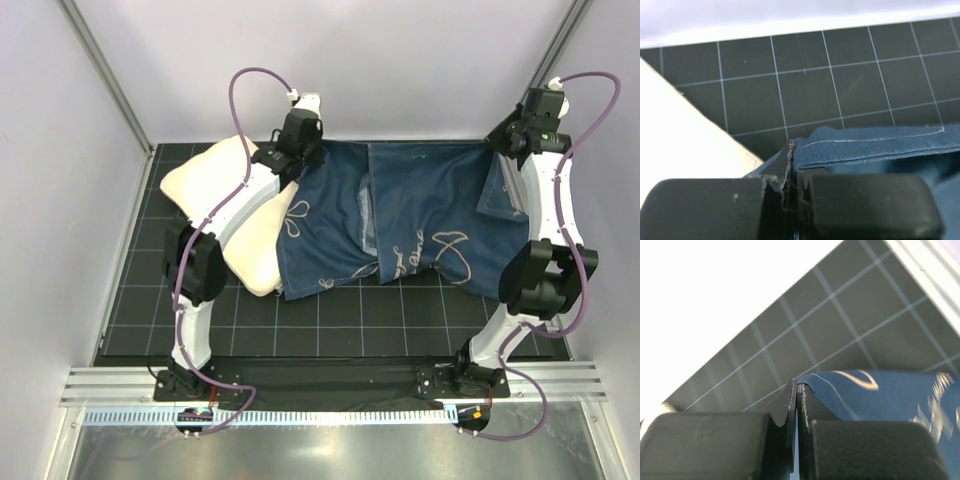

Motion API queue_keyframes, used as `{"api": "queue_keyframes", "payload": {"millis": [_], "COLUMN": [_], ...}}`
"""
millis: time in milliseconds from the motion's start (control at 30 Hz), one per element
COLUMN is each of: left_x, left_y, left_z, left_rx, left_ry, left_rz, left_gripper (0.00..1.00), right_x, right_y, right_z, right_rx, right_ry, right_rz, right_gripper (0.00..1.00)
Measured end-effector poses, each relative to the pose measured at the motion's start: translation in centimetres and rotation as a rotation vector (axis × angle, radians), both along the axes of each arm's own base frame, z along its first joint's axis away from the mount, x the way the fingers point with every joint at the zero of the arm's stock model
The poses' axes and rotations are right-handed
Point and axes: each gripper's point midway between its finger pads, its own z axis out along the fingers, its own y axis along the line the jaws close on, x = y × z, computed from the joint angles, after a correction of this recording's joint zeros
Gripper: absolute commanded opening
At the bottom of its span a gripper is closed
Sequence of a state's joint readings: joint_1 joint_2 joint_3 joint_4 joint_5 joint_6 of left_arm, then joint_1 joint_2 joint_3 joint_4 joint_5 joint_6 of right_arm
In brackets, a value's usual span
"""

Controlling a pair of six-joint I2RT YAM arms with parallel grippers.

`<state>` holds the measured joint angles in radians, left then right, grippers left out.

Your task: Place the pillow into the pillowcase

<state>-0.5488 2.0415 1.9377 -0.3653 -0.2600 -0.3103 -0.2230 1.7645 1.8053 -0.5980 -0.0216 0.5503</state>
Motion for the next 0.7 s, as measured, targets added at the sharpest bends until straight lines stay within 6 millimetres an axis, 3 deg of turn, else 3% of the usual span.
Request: {"api": "queue_keyframes", "payload": {"millis": [100, 200, 233, 267, 333, 433, 533, 633, 700], "left_x": [-1.6, -5.8, -8.2, -9.3, -13.1, -20.4, -26.0, -30.3, -32.5], "left_y": [1.1, 2.9, 3.9, 3.7, 4.1, 5.1, 6.9, 9.4, 10.4], "left_z": [0.9, 4.1, 7.2, 8.5, 13.2, 19.9, 23.4, 24.7, 25.3], "left_rx": [0.000, -0.014, -0.038, -0.050, -0.108, -0.222, -0.319, -0.402, -0.450], "left_ry": [-0.006, -0.046, -0.098, -0.122, -0.222, -0.381, -0.479, -0.529, -0.543], "left_rz": [-0.005, -0.032, -0.046, -0.061, -0.104, -0.195, -0.258, -0.294, -0.334], "left_gripper": [0.00, 0.00, 0.00, 0.00, 0.00, 0.00, 0.00, 0.00, 0.00], "right_x": [-0.9, -4.5, -6.1, -7.7, -11.7, -18.6, -24.8, -30.8, -33.7], "right_y": [1.6, 3.9, 4.7, 5.3, 6.6, 8.5, 9.9, 11.3, 12.1], "right_z": [2.5, 6.8, 9.0, 10.9, 15.0, 20.1, 22.3, 23.1, 23.1], "right_rx": [0.030, 0.039, 0.032, 0.021, -0.010, -0.080, -0.142, -0.192, -0.211], "right_ry": [-0.088, -0.201, -0.253, -0.305, -0.411, -0.554, -0.638, -0.691, -0.697], "right_rz": [0.069, 0.146, 0.169, 0.187, 0.218, 0.254, 0.270, 0.284, 0.302], "right_gripper": [0.04, 0.04, 0.04, 0.04, 0.04, 0.04, 0.04, 0.04, 0.04]}}
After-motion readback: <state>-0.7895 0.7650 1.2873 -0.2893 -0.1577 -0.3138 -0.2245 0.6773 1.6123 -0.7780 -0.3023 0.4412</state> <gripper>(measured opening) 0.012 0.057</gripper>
